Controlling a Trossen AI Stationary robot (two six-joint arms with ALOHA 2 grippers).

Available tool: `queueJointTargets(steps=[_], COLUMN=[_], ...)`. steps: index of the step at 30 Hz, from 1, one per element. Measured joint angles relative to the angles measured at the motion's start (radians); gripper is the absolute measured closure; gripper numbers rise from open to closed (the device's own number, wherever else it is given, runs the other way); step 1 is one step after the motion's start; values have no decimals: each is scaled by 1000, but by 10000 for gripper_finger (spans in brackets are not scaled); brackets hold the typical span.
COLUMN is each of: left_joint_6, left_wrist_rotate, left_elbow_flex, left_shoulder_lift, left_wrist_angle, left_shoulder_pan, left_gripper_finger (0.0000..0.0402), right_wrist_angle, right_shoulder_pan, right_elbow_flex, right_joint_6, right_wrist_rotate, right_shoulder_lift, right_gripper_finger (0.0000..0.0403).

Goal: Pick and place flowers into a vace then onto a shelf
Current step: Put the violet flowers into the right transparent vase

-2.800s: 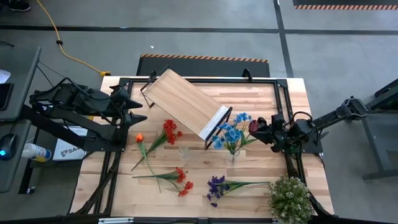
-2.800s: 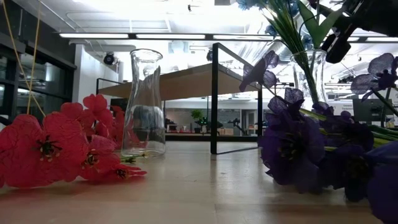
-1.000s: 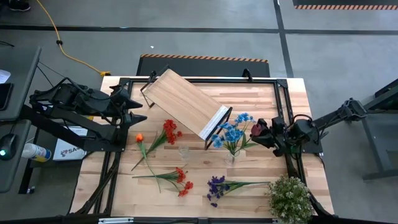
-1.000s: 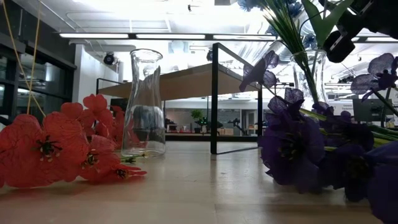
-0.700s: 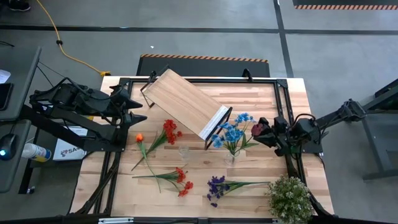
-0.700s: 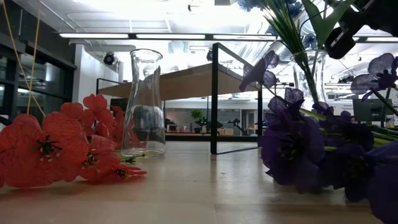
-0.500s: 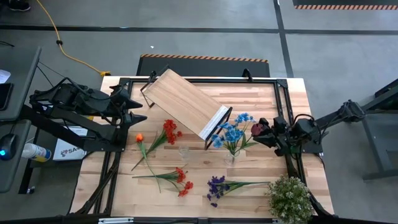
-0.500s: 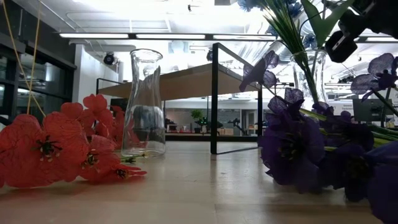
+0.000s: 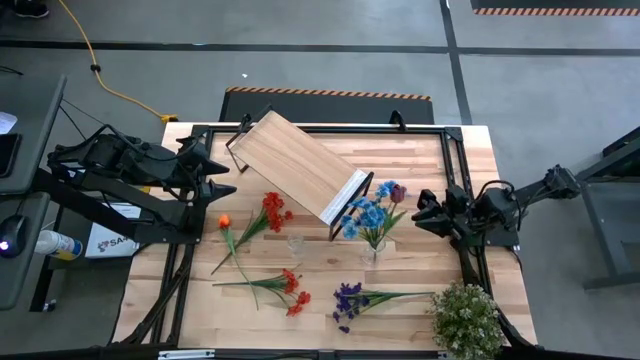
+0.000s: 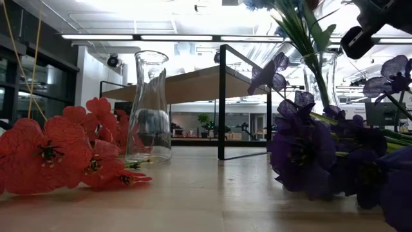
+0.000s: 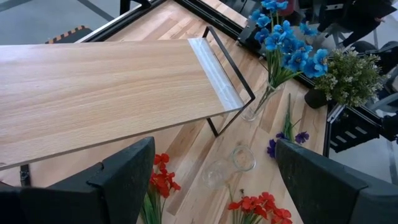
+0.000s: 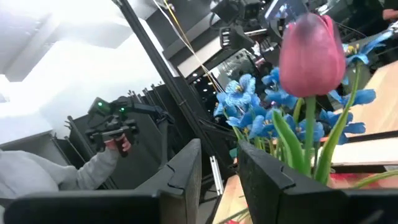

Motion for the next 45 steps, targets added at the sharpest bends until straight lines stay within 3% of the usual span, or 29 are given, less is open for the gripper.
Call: queueJointTargets(steps=[17, 23, 27, 34, 40, 45], left_joint_6=[0, 0, 0, 0, -1, -1], left_wrist_rotate=[5, 2, 1, 0, 1, 1], left_elbow_flex=[0, 0, 0, 0, 0, 0], left_shoulder_lift=[0, 0, 0, 0, 0, 0], left_wrist_angle=[0, 0, 0, 0, 0, 0], left_shoulder_pan=[0, 0, 0, 0, 0, 0], left_gripper_finger=[34, 34, 34, 34, 34, 34], right_wrist_angle=[147, 83, -99, -636, -1125, -1411], right_shoulder_pan=[0, 2, 31, 117, 169, 212], right_elbow_flex=[23, 189, 389, 801, 1108, 1281], right_joint_6=[-52, -124, -199, -225, -43, 166], right_wrist_rotate=[-15, -151, -203, -186, -110, -109], right_shoulder_lift=[-22, 70, 196, 460, 655, 770], right_gripper_finger=[309, 309, 309, 309, 308, 308])
